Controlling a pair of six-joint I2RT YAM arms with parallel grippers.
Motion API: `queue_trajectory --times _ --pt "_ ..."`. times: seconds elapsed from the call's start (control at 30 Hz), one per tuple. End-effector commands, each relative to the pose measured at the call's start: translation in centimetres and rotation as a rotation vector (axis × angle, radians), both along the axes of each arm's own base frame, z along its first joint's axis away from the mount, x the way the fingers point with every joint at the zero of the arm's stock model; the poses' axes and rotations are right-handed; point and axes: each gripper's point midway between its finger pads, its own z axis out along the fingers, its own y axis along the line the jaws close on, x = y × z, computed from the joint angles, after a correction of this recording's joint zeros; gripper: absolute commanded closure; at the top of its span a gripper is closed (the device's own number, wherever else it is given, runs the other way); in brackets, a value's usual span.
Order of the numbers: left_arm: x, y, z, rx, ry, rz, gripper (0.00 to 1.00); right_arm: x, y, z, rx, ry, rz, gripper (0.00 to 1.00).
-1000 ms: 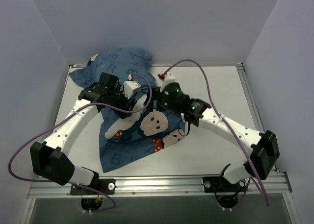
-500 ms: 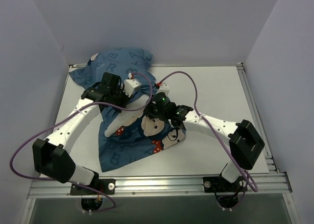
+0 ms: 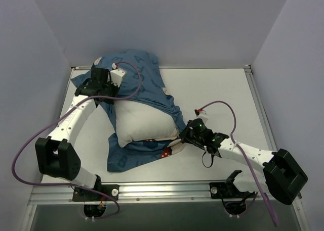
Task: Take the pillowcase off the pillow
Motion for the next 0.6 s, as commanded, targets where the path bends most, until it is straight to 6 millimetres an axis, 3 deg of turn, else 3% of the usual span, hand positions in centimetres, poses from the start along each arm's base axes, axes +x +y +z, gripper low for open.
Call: queue_trajectory --times 0.0,0.1,0.13,0.17,0.2,0.23,0.27,0.33,0.4,0.5,0.53,0.57 --pt "2.0 1.0 3.8 0.026 -0.146 0.023 0.98 -0.2 -3.6 -2.6 -0.06 0.053 -0.089 1.0" --pt "-0.3 -1.8 3.9 -0.023 -0.086 -0.149 0.95 1.3 -1.8 -1.2 -0.019 0.008 -0.033 1.0" --pt "-1.3 -2.8 4.6 -0.036 -0.081 -0.207 0.69 1.8 -0.8 -0.5 -0.011 -0.018 0.01 1.0" --pt "-2.8 -5.5 5.2 -0.046 -0.081 -0.337 0.49 2.4 0.3 0.3 0.003 -0.031 0.039 1.0" --pt "-4.6 -6.7 6.7 -0.031 -0.103 -0.429 0.21 2.3 1.3 0.6 0.018 -0.031 0.084 1.0" --pt "-6.1 -8.1 7.5 -0.053 -0.11 -0.486 0.2 2.4 1.8 1.0 0.028 -0.033 0.099 1.0" --pt "-8.2 -10.9 8.4 -0.072 -0.131 -0.629 0.05 2.5 2.1 1.0 0.033 -0.031 0.106 1.0" --pt "-11.0 -12.8 10.1 -0.116 -0.137 -0.75 0.06 2.8 2.2 1.5 0.066 -0.044 0.108 1.0" --pt "-13.4 -15.0 10.6 -0.183 -0.08 -0.84 0.06 2.5 2.0 1.5 0.096 -0.046 0.102 1.0" --pt "-13.8 -17.5 8.4 -0.097 -0.054 -0.885 0.06 2.5 2.1 1.4 0.123 -0.045 0.098 1.0" --pt "-13.6 -18.0 5.9 -0.035 -0.011 -0.887 0.06 2.4 2.0 1.1 0.126 -0.038 0.097 1.0" --pt "-13.3 -18.3 4.7 0.027 -0.009 -0.885 0.06 2.4 1.9 0.9 0.127 -0.03 0.09 1.0"
